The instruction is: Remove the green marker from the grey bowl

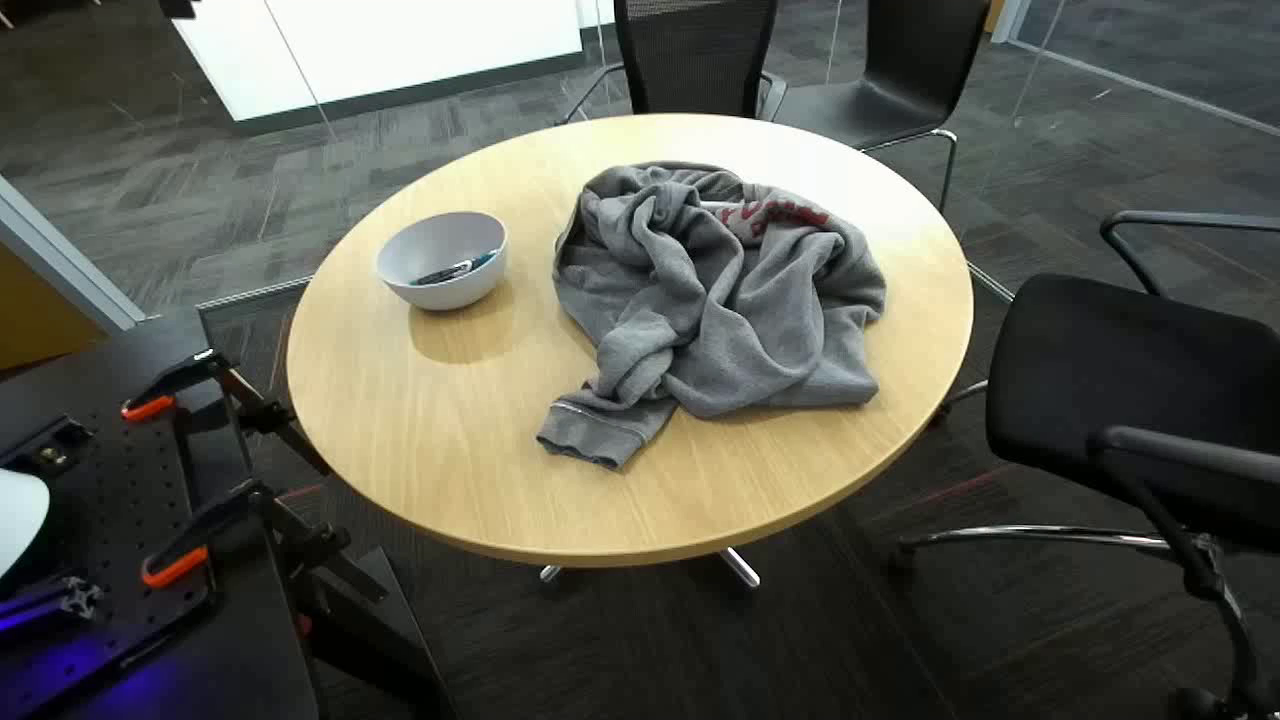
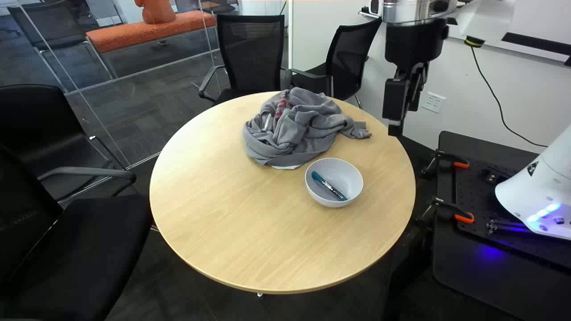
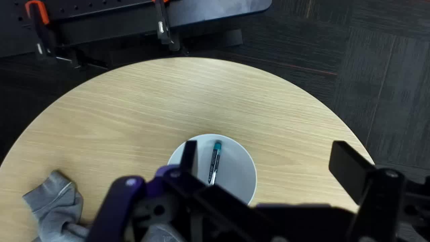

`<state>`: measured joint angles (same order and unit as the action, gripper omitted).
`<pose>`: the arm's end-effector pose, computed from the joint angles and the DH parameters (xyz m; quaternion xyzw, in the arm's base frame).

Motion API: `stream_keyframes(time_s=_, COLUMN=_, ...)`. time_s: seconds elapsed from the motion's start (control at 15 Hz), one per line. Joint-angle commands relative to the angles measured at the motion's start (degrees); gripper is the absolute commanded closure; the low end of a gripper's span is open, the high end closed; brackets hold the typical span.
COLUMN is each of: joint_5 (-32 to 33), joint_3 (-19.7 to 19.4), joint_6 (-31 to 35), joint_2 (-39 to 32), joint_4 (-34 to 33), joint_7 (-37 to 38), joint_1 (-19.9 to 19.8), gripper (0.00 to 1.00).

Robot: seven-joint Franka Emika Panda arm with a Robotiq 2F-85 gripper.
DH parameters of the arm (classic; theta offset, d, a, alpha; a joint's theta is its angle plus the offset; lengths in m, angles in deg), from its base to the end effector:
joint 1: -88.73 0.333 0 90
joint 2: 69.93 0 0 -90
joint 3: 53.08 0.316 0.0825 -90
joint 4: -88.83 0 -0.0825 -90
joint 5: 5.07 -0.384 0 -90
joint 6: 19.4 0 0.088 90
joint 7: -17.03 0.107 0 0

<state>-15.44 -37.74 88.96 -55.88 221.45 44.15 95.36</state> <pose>0.4107 0.1826 0.4237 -0.9906 0.0877 0.1044 0.0086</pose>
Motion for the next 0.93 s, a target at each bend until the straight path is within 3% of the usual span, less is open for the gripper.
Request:
stream_keyframes(time_s=0.0, joint_5=0.19, joint_3=-0.75, joint_6=-0.02, joint_2=-0.06, joint_4=-0.05, joint_7=0.15, joint_1=0.78, gripper=0.0)
stream_keyframes(time_s=0.33, joint_5=0.19, joint_3=-0.75, joint_6=-0.02, joint_2=-0.06, joint_4=-0.05, joint_7=0.15, joint_1=0.78, gripper=0.0)
stream_keyframes(time_s=0.87, joint_5=-0.36, joint_3=-1.34, joint_6=11.85, joint_2=-4.01, joint_4=1.7, joint_7=3.57, joint_1=0.22, gripper=0.0)
